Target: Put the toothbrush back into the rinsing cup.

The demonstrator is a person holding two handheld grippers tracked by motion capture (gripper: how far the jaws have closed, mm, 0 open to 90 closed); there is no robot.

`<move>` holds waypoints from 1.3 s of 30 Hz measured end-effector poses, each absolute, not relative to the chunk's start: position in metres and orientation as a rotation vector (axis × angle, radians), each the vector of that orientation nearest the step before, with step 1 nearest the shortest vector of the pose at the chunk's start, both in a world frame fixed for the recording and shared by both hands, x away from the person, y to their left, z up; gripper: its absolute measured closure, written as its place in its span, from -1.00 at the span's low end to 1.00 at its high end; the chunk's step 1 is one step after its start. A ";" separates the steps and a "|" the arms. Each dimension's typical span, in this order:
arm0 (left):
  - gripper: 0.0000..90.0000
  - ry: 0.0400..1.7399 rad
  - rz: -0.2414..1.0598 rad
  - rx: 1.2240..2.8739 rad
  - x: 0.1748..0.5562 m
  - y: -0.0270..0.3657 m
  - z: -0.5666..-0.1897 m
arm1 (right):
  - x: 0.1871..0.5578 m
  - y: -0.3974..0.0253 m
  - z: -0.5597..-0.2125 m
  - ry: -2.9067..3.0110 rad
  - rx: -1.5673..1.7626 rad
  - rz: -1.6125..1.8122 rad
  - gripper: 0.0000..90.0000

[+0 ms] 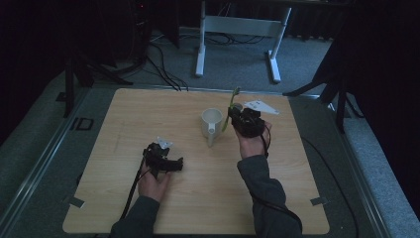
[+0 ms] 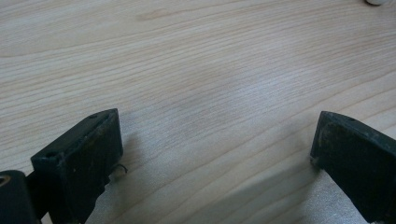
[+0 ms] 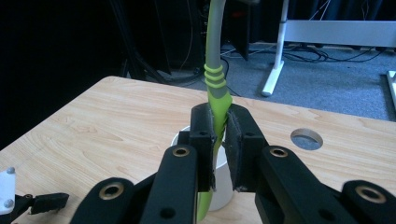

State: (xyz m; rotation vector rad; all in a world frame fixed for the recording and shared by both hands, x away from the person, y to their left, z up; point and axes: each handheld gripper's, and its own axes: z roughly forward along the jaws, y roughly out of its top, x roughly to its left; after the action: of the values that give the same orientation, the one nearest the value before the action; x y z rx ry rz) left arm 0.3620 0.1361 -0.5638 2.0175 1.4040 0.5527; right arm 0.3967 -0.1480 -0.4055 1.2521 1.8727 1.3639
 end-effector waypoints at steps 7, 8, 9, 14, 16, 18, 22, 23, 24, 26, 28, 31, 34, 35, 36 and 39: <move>-0.95 1.404 0.553 2.018 0.362 0.136 -0.564 | 0.399 -0.143 -0.405 1.870 1.236 1.378 0.81; -0.95 1.404 0.553 2.018 0.362 0.136 -0.564 | 0.399 -0.142 -0.405 1.871 1.234 1.381 0.81; -0.95 1.404 0.553 2.018 0.362 0.136 -0.564 | 0.400 -0.140 -0.404 1.873 1.231 1.380 0.81; -0.95 1.404 0.552 2.018 0.362 0.136 -0.564 | 0.401 -0.135 -0.402 1.876 1.213 1.386 0.81; -0.95 1.404 0.551 2.018 0.362 0.136 -0.564 | 0.401 -0.132 -0.401 1.877 1.208 1.388 0.81; -0.95 1.404 0.552 2.018 0.362 0.136 -0.564 | 0.401 -0.131 -0.401 1.879 1.204 1.390 0.81; -0.95 1.404 0.552 2.018 0.362 0.136 -0.564 | 0.402 -0.129 -0.401 1.879 1.194 1.395 0.81; -0.95 1.404 0.552 2.018 0.362 0.136 -0.564 | 0.402 -0.128 -0.401 1.879 1.193 1.396 0.81; -0.95 1.404 0.552 2.018 0.362 0.136 -0.564 | 0.402 -0.128 -0.401 1.880 1.192 1.397 0.81; -0.95 1.404 0.553 2.017 0.362 0.136 -0.564 | 0.402 -0.127 -0.401 1.881 1.189 1.399 0.81; -0.95 1.404 0.553 2.017 0.362 0.136 -0.564 | 0.403 -0.127 -0.401 1.882 1.186 1.400 0.81; -0.95 1.404 0.553 2.017 0.362 0.136 -0.564 | 0.403 -0.126 -0.402 1.881 1.185 1.401 0.81; -0.95 1.404 0.553 2.017 0.362 0.136 -0.564 | 0.404 -0.125 -0.403 1.882 1.183 1.402 0.81; -0.95 1.404 0.553 2.017 0.362 0.136 -0.564 | 0.404 -0.124 -0.403 1.883 1.181 1.403 0.81; -0.95 1.404 0.553 2.017 0.362 0.136 -0.564 | 0.404 -0.123 -0.403 1.882 1.181 1.404 0.81; -0.95 1.404 0.553 2.017 0.362 0.136 -0.564 | 0.405 -0.121 -0.403 1.887 1.178 1.405 0.81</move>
State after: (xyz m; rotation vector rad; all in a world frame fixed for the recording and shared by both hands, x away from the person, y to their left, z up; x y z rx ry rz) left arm 0.3620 0.1361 -0.5638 2.0173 1.4036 0.5530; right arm 0.4049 -0.1212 -0.4031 1.1784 1.8868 1.4052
